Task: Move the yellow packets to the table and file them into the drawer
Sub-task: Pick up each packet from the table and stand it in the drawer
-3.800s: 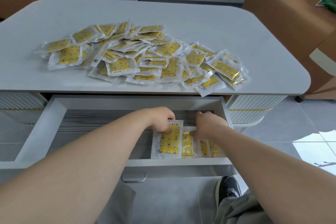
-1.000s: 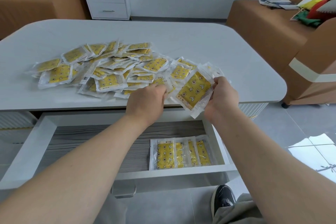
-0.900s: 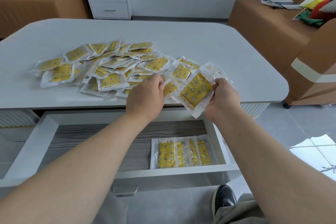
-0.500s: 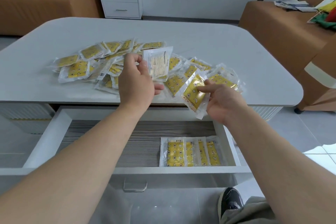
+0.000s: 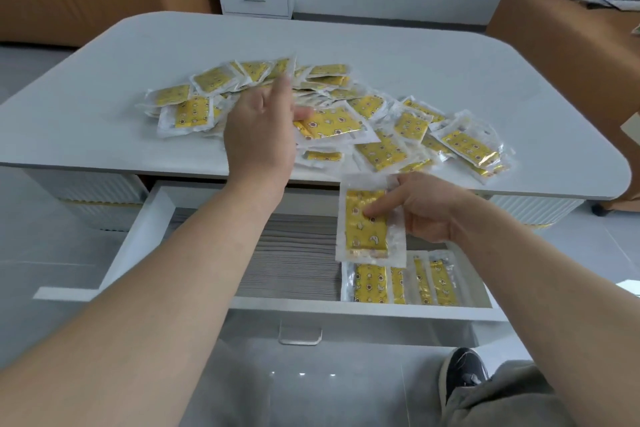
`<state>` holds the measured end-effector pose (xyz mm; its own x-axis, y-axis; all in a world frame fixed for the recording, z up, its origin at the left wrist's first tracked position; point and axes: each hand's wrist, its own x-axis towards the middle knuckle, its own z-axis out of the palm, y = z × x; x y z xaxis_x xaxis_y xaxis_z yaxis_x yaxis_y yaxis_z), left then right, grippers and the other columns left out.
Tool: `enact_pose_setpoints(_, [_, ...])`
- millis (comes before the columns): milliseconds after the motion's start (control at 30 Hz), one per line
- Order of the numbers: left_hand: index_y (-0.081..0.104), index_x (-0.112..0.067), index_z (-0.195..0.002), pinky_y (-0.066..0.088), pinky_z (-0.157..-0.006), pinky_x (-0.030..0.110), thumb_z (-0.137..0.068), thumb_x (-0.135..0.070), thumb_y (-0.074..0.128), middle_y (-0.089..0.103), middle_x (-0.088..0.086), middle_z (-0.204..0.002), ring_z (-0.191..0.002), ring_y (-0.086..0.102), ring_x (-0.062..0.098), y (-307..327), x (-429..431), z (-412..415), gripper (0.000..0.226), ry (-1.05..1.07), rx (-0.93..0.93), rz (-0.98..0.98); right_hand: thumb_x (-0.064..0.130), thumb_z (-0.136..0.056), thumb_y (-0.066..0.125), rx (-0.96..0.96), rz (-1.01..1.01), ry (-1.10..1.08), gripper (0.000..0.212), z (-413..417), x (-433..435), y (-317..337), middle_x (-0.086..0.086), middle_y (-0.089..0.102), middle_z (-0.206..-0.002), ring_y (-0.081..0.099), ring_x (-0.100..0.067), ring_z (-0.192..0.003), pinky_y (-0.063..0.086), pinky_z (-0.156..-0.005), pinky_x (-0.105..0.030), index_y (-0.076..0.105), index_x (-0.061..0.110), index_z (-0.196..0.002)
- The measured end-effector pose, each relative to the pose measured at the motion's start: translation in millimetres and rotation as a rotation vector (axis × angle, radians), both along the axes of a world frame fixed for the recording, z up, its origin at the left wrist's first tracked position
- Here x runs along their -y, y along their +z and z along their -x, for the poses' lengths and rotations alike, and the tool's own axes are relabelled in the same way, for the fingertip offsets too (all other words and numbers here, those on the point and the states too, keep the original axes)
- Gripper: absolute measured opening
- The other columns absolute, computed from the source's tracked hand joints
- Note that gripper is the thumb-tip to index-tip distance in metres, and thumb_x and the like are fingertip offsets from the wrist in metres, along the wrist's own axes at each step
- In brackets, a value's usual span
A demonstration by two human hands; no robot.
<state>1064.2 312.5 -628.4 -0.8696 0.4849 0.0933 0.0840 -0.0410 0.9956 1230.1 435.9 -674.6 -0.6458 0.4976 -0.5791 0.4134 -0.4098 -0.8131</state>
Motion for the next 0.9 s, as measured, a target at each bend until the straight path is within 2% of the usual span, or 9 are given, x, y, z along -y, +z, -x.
enact_pose_setpoints(67, [0.055, -0.021, -0.075, 0.057, -0.079, 0.038, -0.083, -0.027, 0.074, 0.076, 0.001, -0.085, -0.091, 0.072, 0.014, -4, 4, 4, 0.022, -0.032, -0.003, 0.045, -0.01, -0.068, 0.084, 0.168, -0.054, 0.111, 0.066, 7, 1, -12, -0.027, 0.073, -0.11, 0.071, -0.044, -0.104, 0.057, -0.091, -0.059, 0.056, -0.008, -0.127])
enact_pose_setpoints(133, [0.058, -0.022, -0.08, 0.059, -0.078, 0.032, -0.073, -0.003, 0.077, 0.074, 0.001, -0.089, -0.089, 0.07, 0.011, -9, 9, 8, 0.028, -0.096, -0.064, 0.143, 0.006, -0.043, 0.1, 0.356, -0.162, 0.203, 0.09, 14, 0, -32, -0.025, 0.074, -0.106, 0.068, -0.046, -0.109, 0.05, -0.096, -0.067, 0.06, -0.004, -0.122])
enact_pose_setpoints(233, [0.061, -0.025, -0.08, 0.059, -0.075, 0.025, -0.07, 0.01, 0.069, 0.069, -0.006, -0.087, -0.086, 0.067, 0.007, -12, 15, 12, 0.037, -0.196, -0.282, 0.307, 0.008, -0.057, 0.096, 0.514, -0.356, 0.182, 0.076, 22, 7, -57, -0.019, 0.073, -0.102, 0.073, -0.035, -0.094, 0.059, -0.088, -0.057, 0.061, 0.006, -0.124])
enact_pose_setpoints(333, [0.065, -0.026, -0.088, 0.057, -0.07, 0.024, -0.07, 0.01, 0.066, 0.066, -0.006, -0.095, -0.091, 0.063, 0.009, -12, 21, 14, 0.04, -0.321, -0.397, 0.439, 0.006, -0.068, 0.092, 0.519, -0.375, 0.204, 0.069, 27, 12, -76, -0.013, 0.072, -0.102, 0.072, -0.03, -0.09, 0.062, -0.079, -0.039, 0.06, 0.005, -0.13])
enact_pose_setpoints(433, [0.065, -0.028, -0.097, 0.058, -0.068, 0.033, -0.071, 0.01, 0.064, 0.06, -0.004, -0.104, -0.095, 0.06, 0.012, -14, 25, 17, 0.045, -0.456, -0.384, 0.571, 0.011, -0.069, 0.092, 0.552, -0.451, 0.307, 0.051, 27, 15, -93, -0.01, 0.075, -0.1, 0.073, -0.027, -0.089, 0.063, -0.078, -0.037, 0.069, 0.007, -0.115])
enact_pose_setpoints(567, [0.06, -0.028, -0.104, 0.044, -0.06, 0.025, -0.075, 0.007, 0.062, 0.053, -0.004, -0.112, -0.096, 0.056, 0.013, -18, 26, 18, 0.046, -0.578, -0.461, 0.737, 0.026, -0.074, 0.087, 0.648, -0.772, 0.589, 0.046, 28, 21, -109, -0.005, 0.071, -0.101, 0.068, -0.021, -0.085, 0.059, -0.074, -0.034, 0.068, 0.015, -0.114])
enact_pose_setpoints(667, [0.053, -0.028, -0.099, 0.041, -0.059, 0.026, -0.076, 0.004, 0.064, 0.051, -0.004, -0.112, -0.091, 0.055, 0.013, -22, 23, 18, 0.041, -0.561, -0.506, 0.819, 0.035, -0.077, 0.085, 0.657, -0.905, 0.683, 0.061, 26, 22, -113, -0.001, 0.065, -0.116, 0.062, -0.02, -0.097, 0.056, -0.081, -0.033, 0.058, 0.022, -0.131])
enact_pose_setpoints(767, [0.05, -0.026, -0.103, 0.045, -0.059, 0.027, -0.077, 0.002, 0.069, 0.052, -0.003, -0.108, -0.086, 0.055, 0.013, -26, 22, 19, 0.043, -0.591, -0.488, 0.909, 0.052, -0.079, 0.079, 0.745, -1.026, 0.751, 0.077, 24, 21, -114, -0.006, 0.05, -0.141, 0.049, -0.027, -0.127, 0.045, -0.103, -0.042, 0.046, 0.028, -0.145])
enact_pose_setpoints(900, [0.051, -0.026, -0.105, 0.041, -0.055, 0.024, -0.077, 0.002, 0.076, 0.053, -0.003, -0.113, -0.082, 0.052, 0.008, -30, 20, 17, 0.046, -0.656, -0.491, 0.976, 0.061, -0.079, 0.075, 0.828, -1.071, 0.766, 0.082, 22, 24, -112, -0.01, 0.039, -0.145, 0.038, -0.031, -0.135, 0.036, -0.111, -0.046, 0.04, 0.029, -0.145])
